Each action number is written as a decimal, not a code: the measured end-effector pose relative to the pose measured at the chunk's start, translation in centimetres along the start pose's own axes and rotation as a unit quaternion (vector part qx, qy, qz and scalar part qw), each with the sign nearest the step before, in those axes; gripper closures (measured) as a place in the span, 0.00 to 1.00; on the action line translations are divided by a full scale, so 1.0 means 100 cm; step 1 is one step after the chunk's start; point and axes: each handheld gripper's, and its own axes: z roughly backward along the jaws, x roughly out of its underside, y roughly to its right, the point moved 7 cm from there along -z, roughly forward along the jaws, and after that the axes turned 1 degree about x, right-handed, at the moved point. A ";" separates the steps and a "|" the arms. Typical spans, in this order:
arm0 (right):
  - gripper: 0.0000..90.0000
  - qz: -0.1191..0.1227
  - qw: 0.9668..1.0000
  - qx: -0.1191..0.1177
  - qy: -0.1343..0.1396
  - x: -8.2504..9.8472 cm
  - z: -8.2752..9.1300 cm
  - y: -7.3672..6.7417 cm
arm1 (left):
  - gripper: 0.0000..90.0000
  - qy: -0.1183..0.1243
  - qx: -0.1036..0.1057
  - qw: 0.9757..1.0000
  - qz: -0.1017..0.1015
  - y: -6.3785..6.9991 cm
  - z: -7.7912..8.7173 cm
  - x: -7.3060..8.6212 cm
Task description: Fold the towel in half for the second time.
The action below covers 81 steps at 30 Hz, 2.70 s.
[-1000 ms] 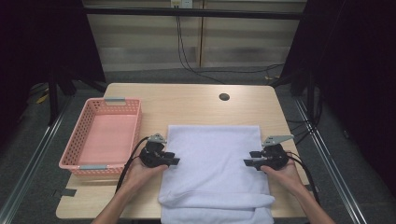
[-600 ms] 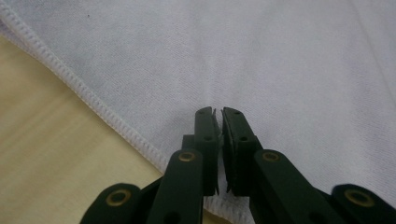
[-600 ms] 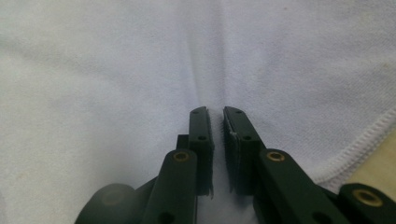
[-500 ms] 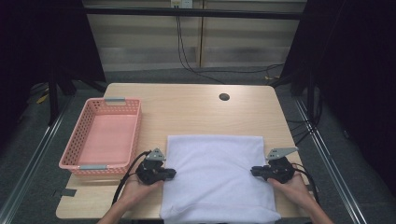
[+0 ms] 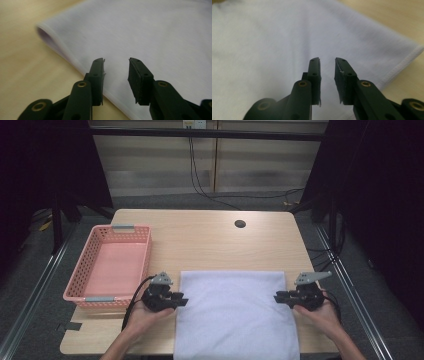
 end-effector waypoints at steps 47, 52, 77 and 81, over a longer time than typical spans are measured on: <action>0.81 -0.061 0.998 0.034 -0.004 -0.017 -0.050 0.083 | 0.41 0.018 -0.063 0.996 0.060 -0.070 -0.041 -0.025; 0.88 -0.061 0.998 0.028 -0.005 -0.017 -0.050 0.083 | 0.54 0.019 -0.055 0.997 0.043 -0.067 -0.043 -0.026; 0.94 -0.074 0.997 0.018 0.024 -0.025 -0.037 0.083 | 0.92 0.030 -0.022 0.998 0.058 -0.061 -0.038 -0.022; 0.94 -0.072 0.996 0.017 0.042 -0.031 -0.028 0.082 | 0.92 0.051 -0.020 0.997 0.055 -0.054 -0.031 -0.032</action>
